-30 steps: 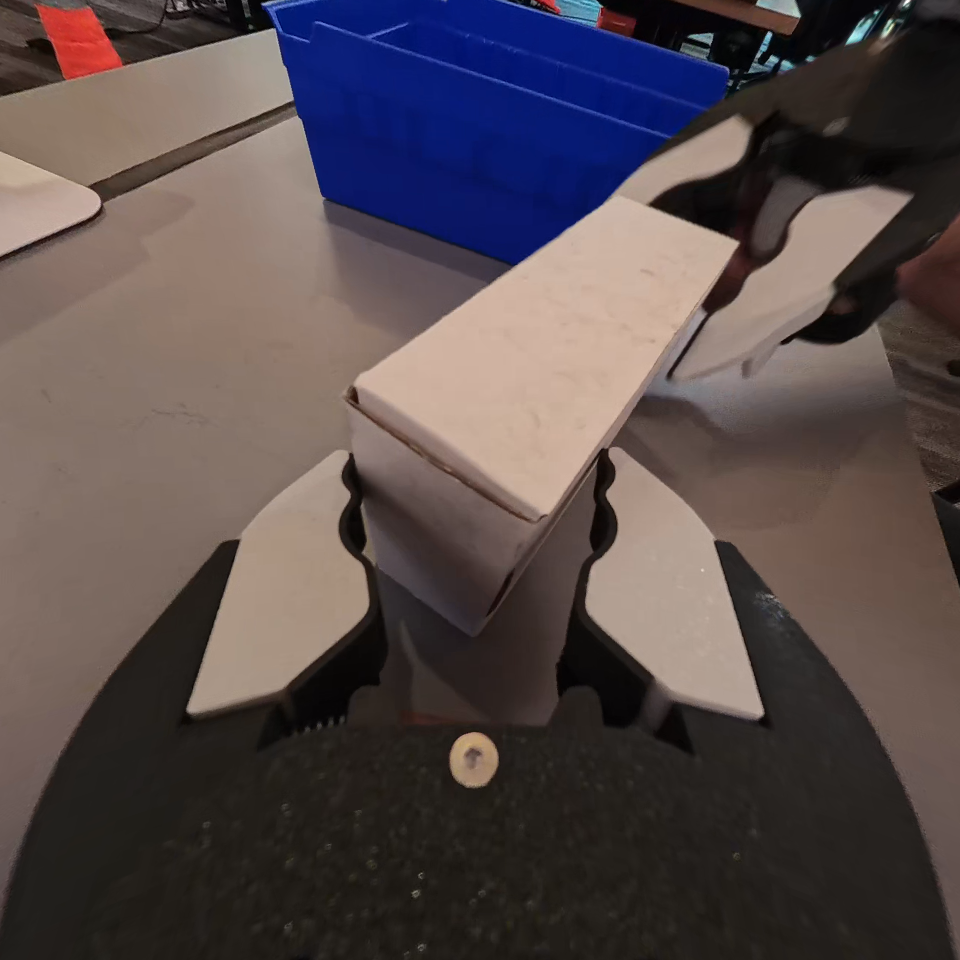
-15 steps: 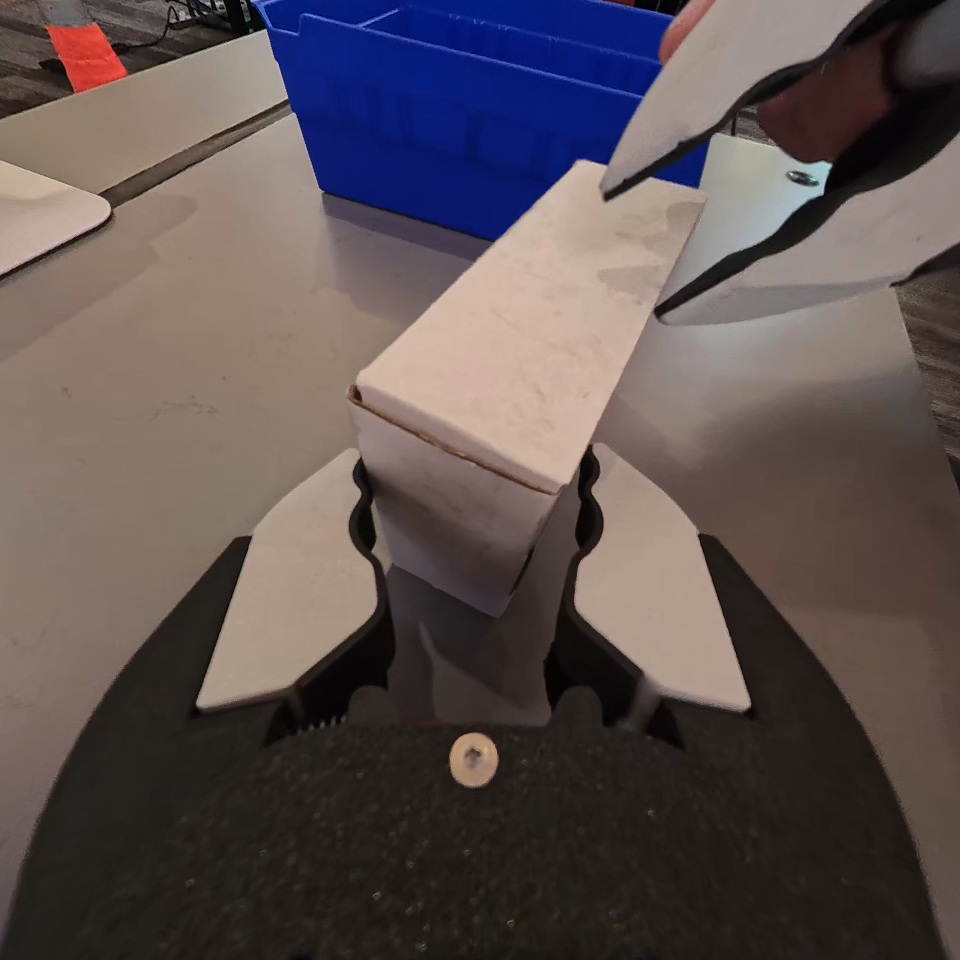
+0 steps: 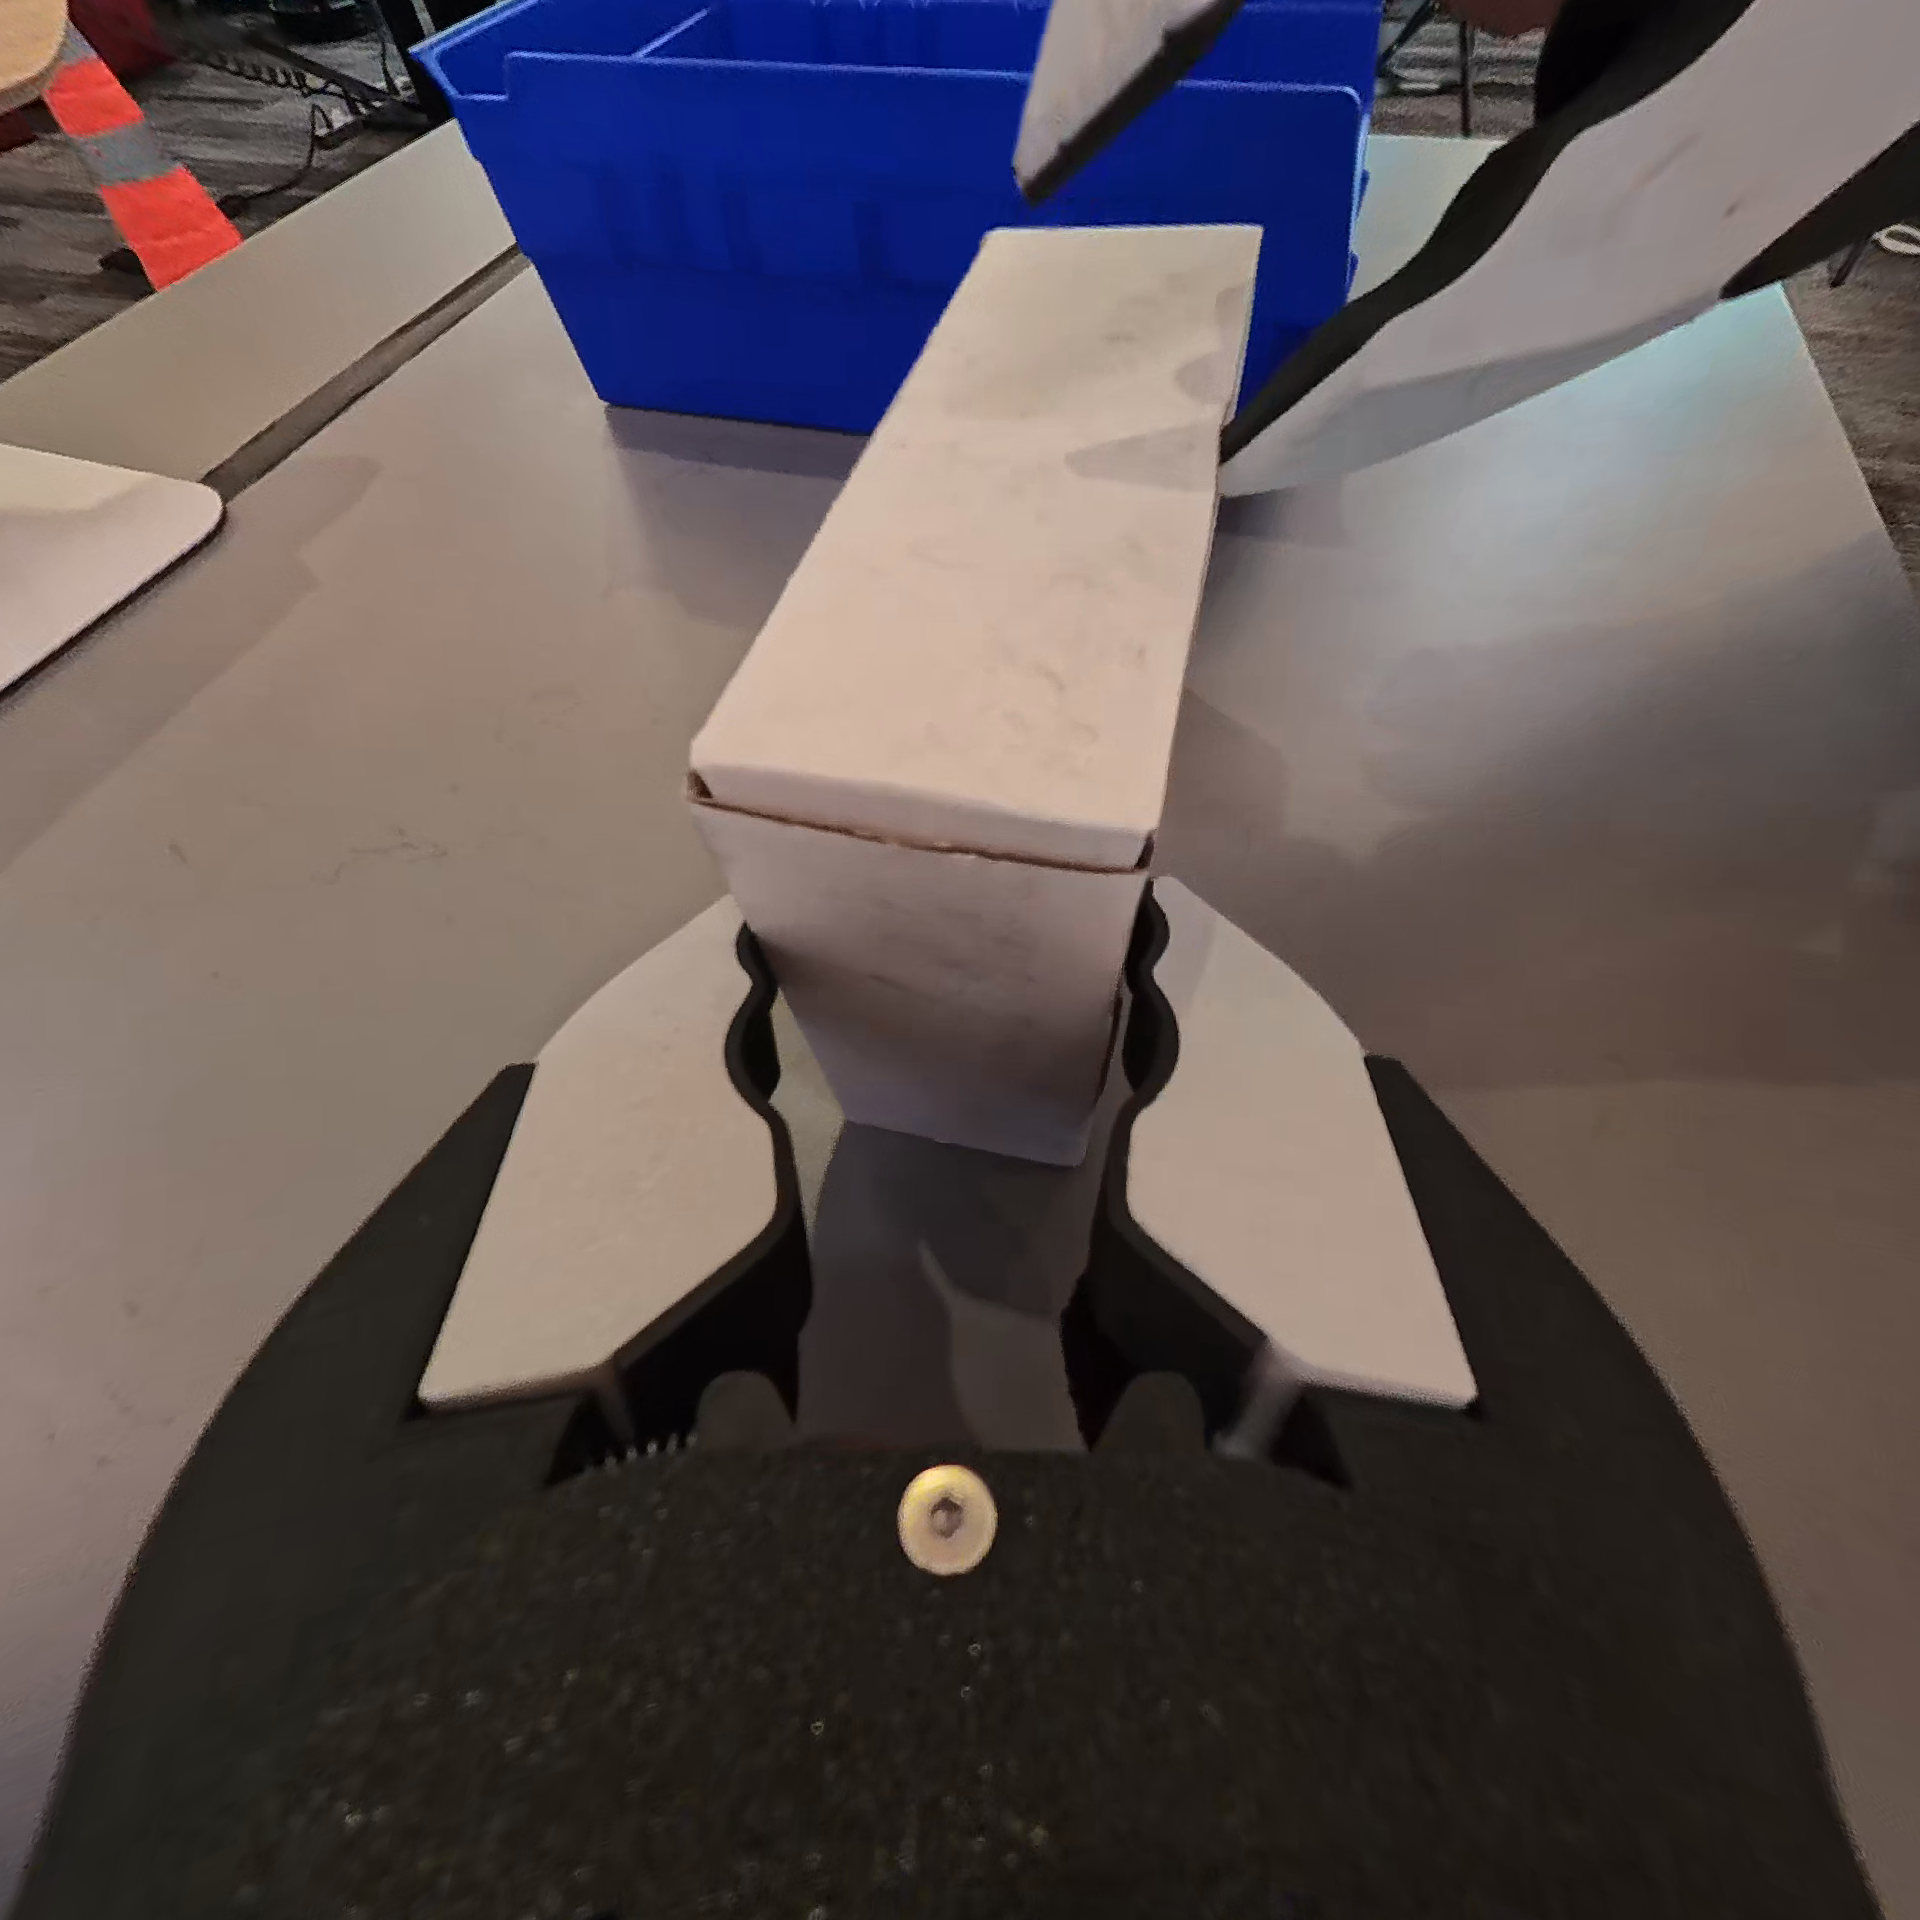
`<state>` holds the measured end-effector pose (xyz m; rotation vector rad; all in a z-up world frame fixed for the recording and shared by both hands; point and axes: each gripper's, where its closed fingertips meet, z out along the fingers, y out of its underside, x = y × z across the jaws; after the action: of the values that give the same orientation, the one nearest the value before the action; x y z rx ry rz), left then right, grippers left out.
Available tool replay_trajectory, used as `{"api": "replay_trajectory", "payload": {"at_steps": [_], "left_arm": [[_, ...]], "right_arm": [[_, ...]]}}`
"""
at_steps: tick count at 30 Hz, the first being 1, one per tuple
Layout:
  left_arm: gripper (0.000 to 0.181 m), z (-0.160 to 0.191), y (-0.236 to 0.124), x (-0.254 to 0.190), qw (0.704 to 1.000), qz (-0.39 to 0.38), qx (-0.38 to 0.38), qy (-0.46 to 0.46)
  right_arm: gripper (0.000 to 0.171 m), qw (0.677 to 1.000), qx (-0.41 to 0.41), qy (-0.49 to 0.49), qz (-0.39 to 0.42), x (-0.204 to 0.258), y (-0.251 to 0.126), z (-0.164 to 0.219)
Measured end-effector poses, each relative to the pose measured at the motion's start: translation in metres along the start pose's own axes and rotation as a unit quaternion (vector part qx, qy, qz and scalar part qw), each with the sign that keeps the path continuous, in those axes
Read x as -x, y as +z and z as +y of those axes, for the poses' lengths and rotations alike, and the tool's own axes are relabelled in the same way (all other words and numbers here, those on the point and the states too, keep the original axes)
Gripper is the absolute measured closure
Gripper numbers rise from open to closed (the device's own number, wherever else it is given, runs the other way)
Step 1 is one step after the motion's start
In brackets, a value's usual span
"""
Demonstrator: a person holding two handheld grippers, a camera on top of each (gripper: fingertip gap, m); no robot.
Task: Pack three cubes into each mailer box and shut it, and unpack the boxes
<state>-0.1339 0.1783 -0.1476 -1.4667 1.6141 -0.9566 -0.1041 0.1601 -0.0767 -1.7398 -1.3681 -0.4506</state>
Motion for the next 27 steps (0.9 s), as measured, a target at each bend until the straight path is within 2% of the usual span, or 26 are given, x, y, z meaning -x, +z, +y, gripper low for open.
{"api": "replay_trajectory", "payload": {"at_steps": [4, 6, 8, 13, 15, 17, 18, 27], "left_arm": [[0.117, 0.0, 0.001, -0.001, 1.0, -0.002, 0.001, 0.005], [0.118, 0.0, 0.001, -0.002, 1.0, -0.002, 0.001, 0.01], [0.118, 0.0, 0.001, -0.003, 1.0, -0.003, 0.001, 0.012], [0.118, -0.001, 0.002, -0.003, 1.0, -0.002, 0.0, 0.008], [0.118, 0.0, 0.002, -0.002, 1.0, -0.008, 0.001, 0.01], [0.118, -0.001, 0.002, -0.002, 1.0, -0.007, 0.0, 0.007], [0.118, -0.001, 0.003, -0.002, 1.0, -0.006, -0.001, 0.008], [0.119, 0.001, 0.0, 0.003, 1.0, -0.003, 0.002, 0.004]], "right_arm": [[0.139, 0.999, 0.014, -0.026, 0.031, -0.002, 0.002, 0.0], [0.144, 0.998, 0.028, -0.037, 0.043, -0.001, 0.004, 0.0], [0.158, 0.997, 0.044, -0.047, 0.038, 0.003, 0.007, 0.0], [0.166, 0.992, 0.077, -0.062, 0.074, -0.002, 0.019, -0.002], [0.16, 0.99, 0.081, -0.064, 0.092, -0.006, 0.019, -0.003], [0.141, 0.987, 0.078, -0.074, 0.123, -0.015, 0.014, -0.003], [0.137, 0.987, 0.077, -0.073, 0.123, -0.015, 0.012, -0.001], [0.129, 0.984, 0.117, -0.048, 0.129, -0.029, -0.01, 0.049]]}}
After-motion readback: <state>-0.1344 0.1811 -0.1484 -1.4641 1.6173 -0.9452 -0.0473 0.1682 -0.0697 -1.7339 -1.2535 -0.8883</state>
